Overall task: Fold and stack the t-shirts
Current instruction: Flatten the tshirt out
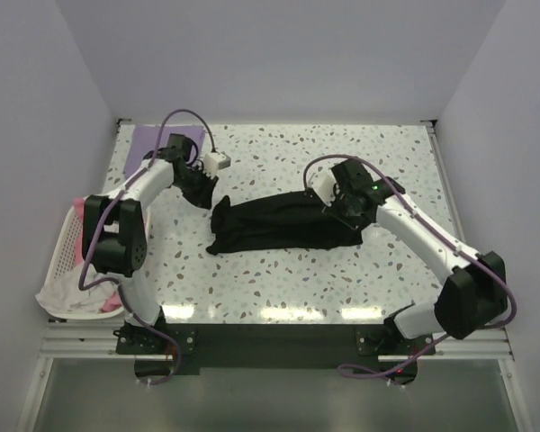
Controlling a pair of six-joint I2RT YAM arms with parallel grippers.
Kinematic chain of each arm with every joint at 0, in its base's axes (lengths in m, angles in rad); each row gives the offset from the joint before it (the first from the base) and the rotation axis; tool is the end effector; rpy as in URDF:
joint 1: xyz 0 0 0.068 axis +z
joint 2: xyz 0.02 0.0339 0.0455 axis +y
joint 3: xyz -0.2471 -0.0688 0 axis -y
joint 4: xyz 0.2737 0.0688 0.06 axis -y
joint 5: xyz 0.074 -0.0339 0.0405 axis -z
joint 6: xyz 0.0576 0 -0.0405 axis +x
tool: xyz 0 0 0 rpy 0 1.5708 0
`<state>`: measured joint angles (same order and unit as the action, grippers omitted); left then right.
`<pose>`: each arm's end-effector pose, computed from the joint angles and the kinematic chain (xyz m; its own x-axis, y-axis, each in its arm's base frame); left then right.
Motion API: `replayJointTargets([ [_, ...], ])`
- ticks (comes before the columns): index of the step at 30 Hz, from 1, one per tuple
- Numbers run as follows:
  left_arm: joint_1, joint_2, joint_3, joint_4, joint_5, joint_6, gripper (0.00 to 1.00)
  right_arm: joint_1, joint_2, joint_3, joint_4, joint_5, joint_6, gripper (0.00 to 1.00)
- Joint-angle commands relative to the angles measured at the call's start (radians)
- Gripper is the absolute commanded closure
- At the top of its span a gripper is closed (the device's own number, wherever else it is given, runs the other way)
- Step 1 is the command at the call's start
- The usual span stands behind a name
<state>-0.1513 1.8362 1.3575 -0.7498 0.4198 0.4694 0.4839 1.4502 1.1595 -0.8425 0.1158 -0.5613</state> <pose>0.3898 -0.0832 0.1599 -0.7071 0.5257 -0.4730 0.6646 0.7225 -0.1906 0.2910 0.1454 0.2190 -0.4558 -0.8369 -0.3030 -0.7813 0.5393 -0.3142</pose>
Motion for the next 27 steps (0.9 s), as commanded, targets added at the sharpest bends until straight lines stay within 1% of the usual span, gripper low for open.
replayJointTargets([
  [1,0.082,-0.006,0.055,-0.002,0.033,0.029,0.84,-0.018,-0.07,0.054,-0.053,0.021,0.006,1.0],
  [4,0.143,0.012,0.101,-0.014,0.102,0.009,0.85,-0.03,-0.083,0.068,-0.058,0.03,0.012,1.0],
  [5,0.151,0.012,0.109,-0.02,0.149,0.009,0.84,-0.031,-0.079,0.071,-0.058,0.038,0.014,1.0],
  [7,0.151,-0.003,0.108,-0.029,0.181,0.026,0.81,-0.039,-0.071,0.075,-0.052,0.044,0.014,1.0],
  [8,0.151,-0.011,0.101,-0.029,0.2,0.034,0.76,-0.041,-0.067,0.077,-0.049,0.048,0.014,1.0],
  [10,0.151,-0.034,0.08,-0.04,0.223,0.063,0.69,-0.047,-0.051,0.088,-0.049,0.05,0.015,1.0],
  [11,0.151,-0.041,0.071,-0.042,0.238,0.07,0.61,-0.05,-0.048,0.092,-0.052,0.05,0.02,1.0],
  [14,0.151,-0.055,0.042,-0.054,0.282,0.071,0.5,-0.06,-0.06,0.112,-0.056,0.038,0.026,1.0],
  [16,0.151,-0.066,0.016,-0.04,0.301,0.052,0.45,-0.065,-0.07,0.126,-0.058,0.038,0.024,1.0],
  [17,0.151,-0.069,-0.018,-0.034,0.313,0.045,0.41,-0.068,-0.068,0.134,-0.066,0.039,0.024,1.0],
  [22,0.151,-0.072,-0.142,-0.022,0.339,-0.009,0.38,-0.07,-0.062,0.15,-0.075,0.024,0.037,1.0],
  [23,0.151,-0.078,-0.199,-0.011,0.356,-0.018,0.38,-0.07,-0.057,0.155,-0.076,0.021,0.04,1.0],
  [27,0.151,-0.086,-0.31,0.064,0.415,-0.096,0.39,-0.07,-0.045,0.167,-0.086,0.005,0.047,1.0],
])
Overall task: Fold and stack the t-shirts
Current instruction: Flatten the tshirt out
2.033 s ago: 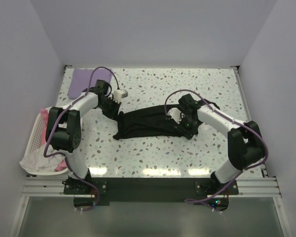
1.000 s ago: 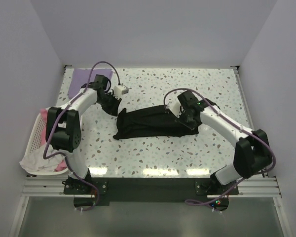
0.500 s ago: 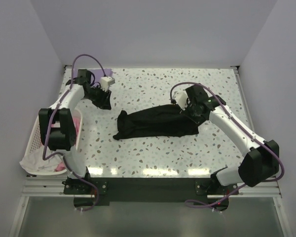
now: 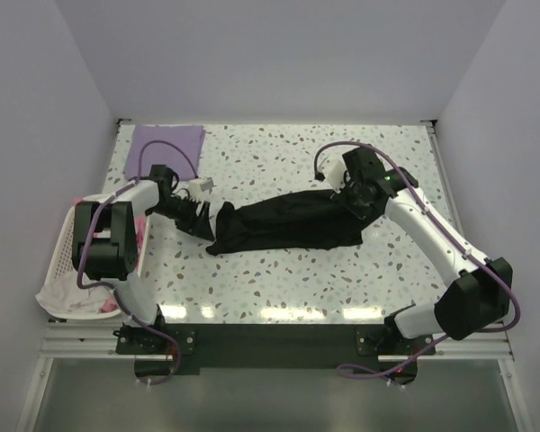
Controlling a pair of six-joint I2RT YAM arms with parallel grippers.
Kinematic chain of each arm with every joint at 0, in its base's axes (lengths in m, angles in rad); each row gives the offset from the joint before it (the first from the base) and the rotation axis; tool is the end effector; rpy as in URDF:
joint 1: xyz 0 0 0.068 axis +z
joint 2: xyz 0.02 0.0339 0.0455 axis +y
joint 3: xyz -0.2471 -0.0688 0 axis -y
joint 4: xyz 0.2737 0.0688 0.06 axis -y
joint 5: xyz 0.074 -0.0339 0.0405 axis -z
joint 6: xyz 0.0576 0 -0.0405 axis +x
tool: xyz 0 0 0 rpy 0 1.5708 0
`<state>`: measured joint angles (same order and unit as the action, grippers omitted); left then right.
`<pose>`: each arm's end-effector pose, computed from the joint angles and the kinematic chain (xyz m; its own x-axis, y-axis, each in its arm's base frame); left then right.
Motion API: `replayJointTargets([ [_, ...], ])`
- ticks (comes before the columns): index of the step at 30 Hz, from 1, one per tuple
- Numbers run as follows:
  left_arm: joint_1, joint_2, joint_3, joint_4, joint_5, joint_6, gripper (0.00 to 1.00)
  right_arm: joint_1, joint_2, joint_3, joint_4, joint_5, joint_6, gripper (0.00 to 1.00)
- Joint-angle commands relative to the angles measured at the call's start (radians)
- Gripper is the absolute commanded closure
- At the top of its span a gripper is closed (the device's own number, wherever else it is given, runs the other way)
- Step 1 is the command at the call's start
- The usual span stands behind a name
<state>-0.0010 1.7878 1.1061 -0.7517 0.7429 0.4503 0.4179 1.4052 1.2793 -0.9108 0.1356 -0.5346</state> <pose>0.3394 -0.0393 0.1136 -0.8512 0.3214 -0.4149 0.5152 0.6626 -0.5436 0.3002 0.1248 0.2696 -0.5041 -0.7762 -0.3787 -0.6927 0.6253 -0.3595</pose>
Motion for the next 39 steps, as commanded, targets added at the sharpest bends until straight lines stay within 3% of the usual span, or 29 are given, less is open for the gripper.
replayJointTargets([
  [1,0.001,-0.028,-0.071,0.074,0.096,-0.088,0.39,-0.004,0.0,0.051,-0.016,-0.014,0.021,1.0],
  [9,0.001,0.028,-0.091,0.109,0.193,-0.128,0.42,-0.005,-0.003,0.057,-0.03,-0.008,0.016,1.0],
  [20,0.001,0.07,-0.009,0.115,0.228,-0.168,0.55,-0.005,0.003,0.049,-0.037,0.007,0.013,1.0],
  [39,-0.007,0.076,-0.035,0.138,0.216,-0.197,0.68,-0.007,0.031,0.04,-0.025,0.036,0.002,1.0],
])
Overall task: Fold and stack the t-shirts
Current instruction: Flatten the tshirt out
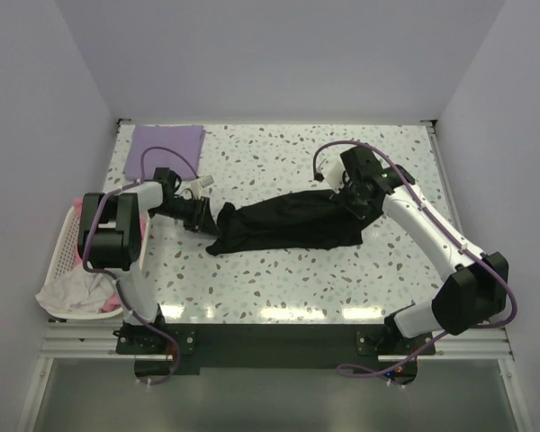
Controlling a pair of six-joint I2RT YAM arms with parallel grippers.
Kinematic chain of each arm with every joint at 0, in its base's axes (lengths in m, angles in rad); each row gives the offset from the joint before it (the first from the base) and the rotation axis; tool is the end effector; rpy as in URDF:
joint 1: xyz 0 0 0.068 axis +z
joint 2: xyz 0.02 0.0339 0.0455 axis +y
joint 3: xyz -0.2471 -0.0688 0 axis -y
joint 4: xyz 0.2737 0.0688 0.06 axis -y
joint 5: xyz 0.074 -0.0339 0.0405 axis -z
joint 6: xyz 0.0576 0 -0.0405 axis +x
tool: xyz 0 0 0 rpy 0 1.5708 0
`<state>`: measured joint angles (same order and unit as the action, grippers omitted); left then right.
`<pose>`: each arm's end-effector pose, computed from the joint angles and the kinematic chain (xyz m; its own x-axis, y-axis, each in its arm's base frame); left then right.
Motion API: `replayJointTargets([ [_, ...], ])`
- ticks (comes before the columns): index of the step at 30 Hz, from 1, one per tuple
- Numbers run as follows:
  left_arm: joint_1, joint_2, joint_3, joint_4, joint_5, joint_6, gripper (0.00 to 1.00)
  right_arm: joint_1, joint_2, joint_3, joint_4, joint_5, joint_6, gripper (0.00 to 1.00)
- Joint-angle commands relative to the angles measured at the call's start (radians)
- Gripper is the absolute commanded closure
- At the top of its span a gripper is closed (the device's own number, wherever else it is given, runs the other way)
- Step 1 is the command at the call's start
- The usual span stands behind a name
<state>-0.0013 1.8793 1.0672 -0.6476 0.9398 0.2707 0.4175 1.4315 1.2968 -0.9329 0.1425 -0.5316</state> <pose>0.3388 -0.0469 0.0843 -0.9335 0.1590 -0.3214 0.3528 0.5680 -0.7436 0.3033 0.1256 0.2661 -0.5186 -0.7789 -0.3526 -0.6979 0.6238 -0.3517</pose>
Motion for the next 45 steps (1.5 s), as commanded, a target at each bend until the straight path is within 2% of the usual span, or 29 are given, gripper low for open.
replayJointTargets([
  [1,-0.006,-0.022,0.005,0.035,0.019,-0.018,0.69,-0.005,0.006,0.021,-0.001,0.025,0.001,1.0],
  [6,-0.008,-0.029,0.02,0.042,0.019,-0.024,0.72,-0.005,0.012,0.019,-0.001,0.02,0.004,1.0],
  [13,-0.022,0.015,0.05,0.036,0.021,-0.034,0.69,-0.005,0.017,0.032,-0.003,0.029,-0.005,1.0],
  [20,-0.028,0.012,0.046,0.04,0.014,-0.037,0.71,-0.006,0.037,0.047,-0.003,0.025,-0.008,1.0],
  [23,-0.029,0.017,0.046,0.04,0.011,-0.039,0.7,-0.006,0.043,0.05,-0.004,0.026,-0.007,1.0],
  [27,-0.032,0.027,0.048,0.043,-0.004,-0.051,0.64,-0.006,0.041,0.05,-0.006,0.026,-0.01,1.0],
  [31,-0.039,0.037,0.048,0.046,-0.024,-0.056,0.64,-0.008,0.04,0.052,-0.006,0.031,-0.013,1.0],
  [40,-0.048,0.037,0.062,0.048,-0.018,-0.062,0.77,-0.013,0.044,0.058,-0.007,0.031,-0.016,1.0],
  [45,-0.043,0.015,0.097,0.017,-0.024,-0.041,0.95,-0.028,0.04,0.065,-0.009,0.025,-0.018,1.0],
])
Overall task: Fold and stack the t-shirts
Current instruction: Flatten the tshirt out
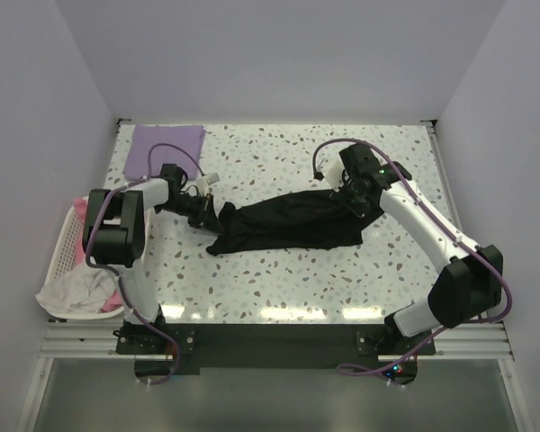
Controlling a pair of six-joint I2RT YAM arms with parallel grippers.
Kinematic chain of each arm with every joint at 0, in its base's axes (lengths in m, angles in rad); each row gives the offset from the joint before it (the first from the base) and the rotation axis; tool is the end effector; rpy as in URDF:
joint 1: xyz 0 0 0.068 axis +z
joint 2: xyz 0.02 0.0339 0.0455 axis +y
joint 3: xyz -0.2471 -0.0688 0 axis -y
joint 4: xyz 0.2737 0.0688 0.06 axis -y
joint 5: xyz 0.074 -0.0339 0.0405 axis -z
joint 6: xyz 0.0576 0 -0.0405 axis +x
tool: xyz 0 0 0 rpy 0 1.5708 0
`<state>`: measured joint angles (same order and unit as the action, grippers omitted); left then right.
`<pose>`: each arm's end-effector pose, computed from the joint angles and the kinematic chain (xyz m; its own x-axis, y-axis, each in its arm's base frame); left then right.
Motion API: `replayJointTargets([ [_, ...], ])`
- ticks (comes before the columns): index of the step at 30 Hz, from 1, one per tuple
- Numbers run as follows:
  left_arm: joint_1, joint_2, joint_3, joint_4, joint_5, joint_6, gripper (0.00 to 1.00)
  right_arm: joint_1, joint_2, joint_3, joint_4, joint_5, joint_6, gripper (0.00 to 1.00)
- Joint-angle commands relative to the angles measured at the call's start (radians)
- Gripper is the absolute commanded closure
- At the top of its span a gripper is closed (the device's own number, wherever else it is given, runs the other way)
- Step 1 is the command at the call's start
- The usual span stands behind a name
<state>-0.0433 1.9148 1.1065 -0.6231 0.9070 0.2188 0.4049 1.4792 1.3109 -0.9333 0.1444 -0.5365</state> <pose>0.3487 -0.0605 0.0812 -0.9363 0.1744 -0.3049 0.3475 0.5869 -0.7313 0.3126 0.1249 0.2560 -0.5359 -0.7800 -0.3230 -0.7027 0.6242 -0.3414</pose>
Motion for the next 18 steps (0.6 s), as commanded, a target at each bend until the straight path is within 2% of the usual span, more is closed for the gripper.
replayJointTargets([
  [1,0.003,-0.043,0.068,-0.024,-0.011,0.023,0.97,-0.021,-0.008,0.053,-0.01,0.018,-0.013,1.0],
  [2,0.006,-0.056,0.103,-0.036,-0.026,0.031,1.0,-0.029,-0.008,0.059,-0.012,0.014,-0.016,1.0],
  [5,0.022,-0.095,0.192,-0.119,-0.112,0.091,1.0,-0.073,-0.01,0.086,-0.012,-0.009,-0.019,1.0],
  [10,0.033,-0.066,0.567,-0.34,-0.269,0.244,1.0,-0.121,0.0,0.171,0.037,-0.002,-0.019,1.0],
  [14,0.033,-0.066,0.829,-0.336,-0.433,0.254,1.0,-0.133,0.012,0.263,0.1,0.044,-0.013,1.0],
  [18,0.039,-0.101,0.937,-0.261,-0.583,0.252,1.0,-0.167,0.012,0.35,0.183,0.102,-0.011,1.0],
])
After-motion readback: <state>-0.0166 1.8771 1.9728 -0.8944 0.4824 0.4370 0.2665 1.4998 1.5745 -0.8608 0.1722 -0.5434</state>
